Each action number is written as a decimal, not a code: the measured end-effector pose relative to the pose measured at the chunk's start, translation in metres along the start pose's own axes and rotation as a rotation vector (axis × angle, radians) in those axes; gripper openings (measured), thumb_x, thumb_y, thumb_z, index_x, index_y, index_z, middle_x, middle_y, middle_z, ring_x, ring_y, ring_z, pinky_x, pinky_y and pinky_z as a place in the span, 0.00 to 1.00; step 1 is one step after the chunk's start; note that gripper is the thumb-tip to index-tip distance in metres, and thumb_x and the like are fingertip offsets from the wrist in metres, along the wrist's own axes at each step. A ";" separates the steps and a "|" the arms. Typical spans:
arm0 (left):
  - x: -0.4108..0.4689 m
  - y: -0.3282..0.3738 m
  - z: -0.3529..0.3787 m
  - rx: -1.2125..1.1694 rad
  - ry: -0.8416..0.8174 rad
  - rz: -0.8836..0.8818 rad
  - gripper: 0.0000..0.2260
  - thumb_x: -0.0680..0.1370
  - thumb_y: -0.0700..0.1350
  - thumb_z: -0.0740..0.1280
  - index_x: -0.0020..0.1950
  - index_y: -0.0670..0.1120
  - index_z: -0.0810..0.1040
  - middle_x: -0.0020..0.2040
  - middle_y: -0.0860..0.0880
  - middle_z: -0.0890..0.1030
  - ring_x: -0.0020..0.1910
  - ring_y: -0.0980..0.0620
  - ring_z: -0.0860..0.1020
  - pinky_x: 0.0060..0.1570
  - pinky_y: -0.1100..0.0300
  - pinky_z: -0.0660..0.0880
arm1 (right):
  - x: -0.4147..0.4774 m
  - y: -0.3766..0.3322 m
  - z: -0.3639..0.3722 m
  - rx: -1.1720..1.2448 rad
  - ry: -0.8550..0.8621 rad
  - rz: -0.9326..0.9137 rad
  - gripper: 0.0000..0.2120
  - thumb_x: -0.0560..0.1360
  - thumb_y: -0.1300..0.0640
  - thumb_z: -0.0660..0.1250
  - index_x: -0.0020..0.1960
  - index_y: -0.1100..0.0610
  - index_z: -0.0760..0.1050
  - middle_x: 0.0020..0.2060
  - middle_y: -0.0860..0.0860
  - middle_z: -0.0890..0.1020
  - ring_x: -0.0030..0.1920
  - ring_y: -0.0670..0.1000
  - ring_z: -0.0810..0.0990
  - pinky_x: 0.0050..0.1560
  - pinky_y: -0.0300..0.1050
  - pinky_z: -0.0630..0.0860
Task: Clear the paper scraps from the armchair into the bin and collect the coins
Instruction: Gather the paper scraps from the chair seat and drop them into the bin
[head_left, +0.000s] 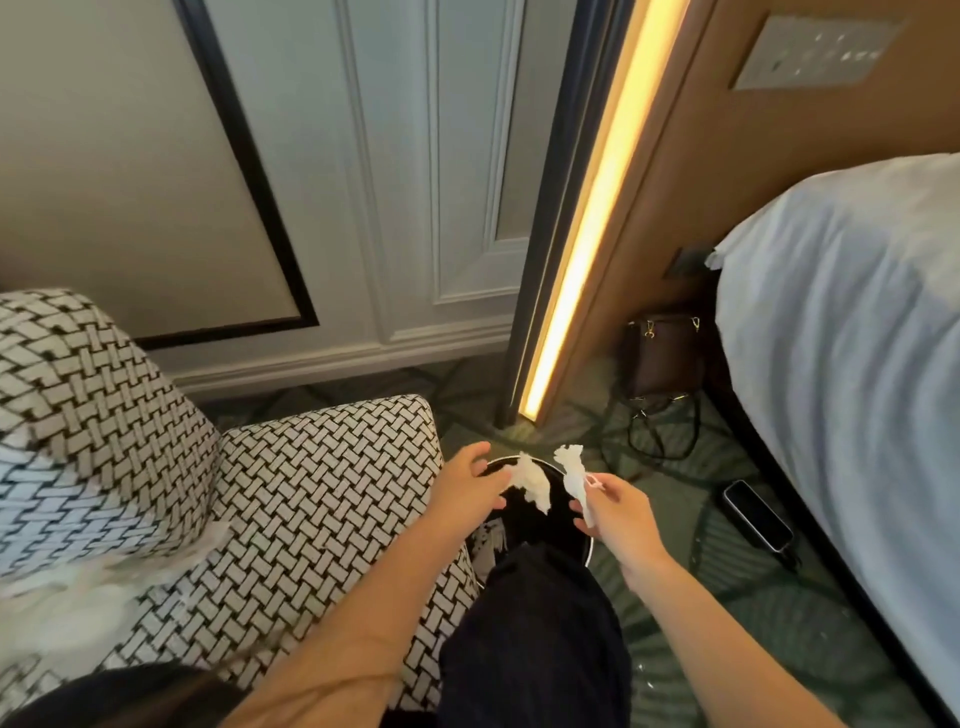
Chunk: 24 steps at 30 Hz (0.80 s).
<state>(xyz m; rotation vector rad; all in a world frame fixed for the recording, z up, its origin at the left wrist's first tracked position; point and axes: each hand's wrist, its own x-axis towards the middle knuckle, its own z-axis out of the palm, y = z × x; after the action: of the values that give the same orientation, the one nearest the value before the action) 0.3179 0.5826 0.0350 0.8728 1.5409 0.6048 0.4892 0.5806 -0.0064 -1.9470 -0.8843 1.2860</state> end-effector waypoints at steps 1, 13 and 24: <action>-0.001 -0.002 -0.001 0.001 -0.011 -0.015 0.22 0.79 0.44 0.63 0.72 0.50 0.65 0.69 0.48 0.70 0.48 0.53 0.80 0.36 0.65 0.71 | 0.001 0.002 0.001 -0.024 -0.004 0.005 0.10 0.80 0.57 0.59 0.49 0.56 0.79 0.48 0.56 0.81 0.49 0.54 0.81 0.52 0.52 0.80; -0.022 -0.012 -0.017 0.046 0.000 -0.032 0.14 0.79 0.44 0.62 0.64 0.49 0.74 0.60 0.50 0.76 0.47 0.55 0.79 0.36 0.65 0.70 | -0.006 -0.007 0.002 -0.020 -0.247 0.188 0.19 0.81 0.52 0.56 0.70 0.56 0.66 0.65 0.53 0.72 0.60 0.53 0.75 0.57 0.50 0.77; -0.086 -0.004 -0.053 0.028 0.048 0.117 0.13 0.78 0.45 0.64 0.62 0.51 0.75 0.55 0.53 0.78 0.49 0.56 0.78 0.43 0.63 0.72 | -0.072 -0.070 0.005 -0.102 -0.295 -0.097 0.13 0.81 0.55 0.57 0.61 0.57 0.75 0.55 0.54 0.80 0.54 0.52 0.80 0.53 0.43 0.76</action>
<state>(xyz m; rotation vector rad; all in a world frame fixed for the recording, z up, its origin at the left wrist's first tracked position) 0.2659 0.5165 0.0910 0.9810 1.5523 0.6936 0.4503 0.5631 0.0851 -1.7916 -1.1949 1.5201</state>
